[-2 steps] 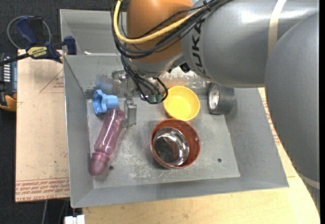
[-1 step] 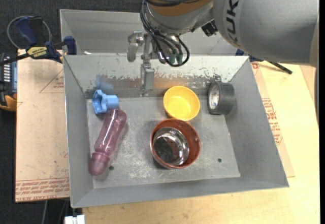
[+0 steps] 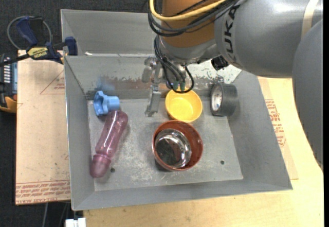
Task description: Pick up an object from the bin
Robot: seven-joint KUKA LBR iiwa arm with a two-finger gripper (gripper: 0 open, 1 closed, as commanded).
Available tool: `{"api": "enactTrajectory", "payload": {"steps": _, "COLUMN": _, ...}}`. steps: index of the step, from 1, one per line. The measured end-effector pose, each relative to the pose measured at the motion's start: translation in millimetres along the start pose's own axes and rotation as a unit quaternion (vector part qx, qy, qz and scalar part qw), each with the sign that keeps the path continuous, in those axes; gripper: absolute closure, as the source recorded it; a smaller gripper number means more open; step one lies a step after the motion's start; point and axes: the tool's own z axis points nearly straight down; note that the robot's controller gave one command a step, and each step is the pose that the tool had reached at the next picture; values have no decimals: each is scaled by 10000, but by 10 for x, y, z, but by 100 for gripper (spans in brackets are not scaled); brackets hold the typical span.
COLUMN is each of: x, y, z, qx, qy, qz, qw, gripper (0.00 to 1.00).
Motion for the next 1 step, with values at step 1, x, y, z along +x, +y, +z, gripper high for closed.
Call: {"api": "enactTrajectory", "payload": {"steps": 1, "x": 4, "y": 133, "z": -1020, "qx": -10, "qy": -64, "qz": -312, "qw": 9995, "gripper": 0}}
